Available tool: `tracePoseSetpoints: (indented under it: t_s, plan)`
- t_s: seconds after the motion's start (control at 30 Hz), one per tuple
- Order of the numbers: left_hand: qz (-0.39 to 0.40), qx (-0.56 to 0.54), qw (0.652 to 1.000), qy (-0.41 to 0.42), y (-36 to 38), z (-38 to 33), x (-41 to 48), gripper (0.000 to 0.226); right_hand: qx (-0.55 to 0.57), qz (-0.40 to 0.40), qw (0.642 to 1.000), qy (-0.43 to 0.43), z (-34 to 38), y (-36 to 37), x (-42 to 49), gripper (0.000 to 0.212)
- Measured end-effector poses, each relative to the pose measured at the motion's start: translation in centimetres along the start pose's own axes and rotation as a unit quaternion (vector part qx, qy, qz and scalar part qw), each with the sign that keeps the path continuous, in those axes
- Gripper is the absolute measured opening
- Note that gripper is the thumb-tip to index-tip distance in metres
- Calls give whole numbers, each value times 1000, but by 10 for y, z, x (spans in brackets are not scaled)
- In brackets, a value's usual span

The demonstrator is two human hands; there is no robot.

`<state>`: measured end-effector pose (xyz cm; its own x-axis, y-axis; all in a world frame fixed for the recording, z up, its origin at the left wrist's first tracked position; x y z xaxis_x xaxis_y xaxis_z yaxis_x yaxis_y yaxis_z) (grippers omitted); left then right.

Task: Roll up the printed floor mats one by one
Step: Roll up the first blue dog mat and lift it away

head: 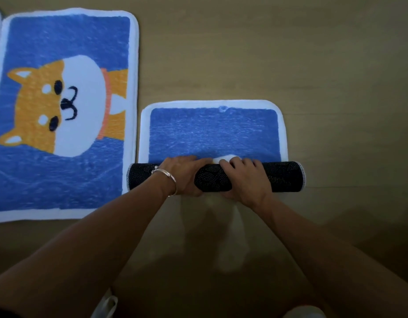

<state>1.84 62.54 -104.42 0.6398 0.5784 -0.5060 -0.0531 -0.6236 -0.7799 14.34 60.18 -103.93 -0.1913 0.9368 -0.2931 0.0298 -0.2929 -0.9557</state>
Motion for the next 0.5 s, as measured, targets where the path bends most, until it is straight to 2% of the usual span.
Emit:
tracePoseSetpoints:
  t_s: [0.1, 0.17, 0.2, 0.3, 0.37, 0.43, 0.5]
  plan:
    - [-52, 106, 993, 11, -2, -4, -6, 104, 56, 114, 992, 7, -5, -2, 18, 64]
    - [-58, 133, 989, 1, -4, -6, -6, 103, 86, 158, 984, 21, -8, -4, 25, 62]
    - [-54, 129, 990, -9, -3, -5, -4, 97, 75, 147, 986, 18, -7, -4, 25, 65]
    - [-44, 98, 994, -5, -7, -6, 4, 70, -13, 30, 999, 4, -5, -3, 10, 84]
    - [-25, 50, 998, -1, -10, -3, 10, 62, -31, -33, 999, 12, -7, -6, 6, 92]
    - [-9, 19, 1000, -3, -9, -1, 11, 70, -30, -27, 999, 12, -7, -7, 9, 84]
    - [-25, 50, 998, -2, -8, -2, 7, 90, -10, 43, 999, 7, -6, -6, 16, 73]
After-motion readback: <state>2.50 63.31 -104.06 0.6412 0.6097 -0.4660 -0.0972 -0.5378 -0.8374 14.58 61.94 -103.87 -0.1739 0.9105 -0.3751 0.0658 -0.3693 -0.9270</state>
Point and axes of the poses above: each hand's wrist, its own x-axis towards the middle knuckle, its own y-axis out of the palm, z = x × y, the point moved 8 cm from there along x, towards the middle knuckle, and after that the axes turned 11 degrees about y, right-handed, at the moved point
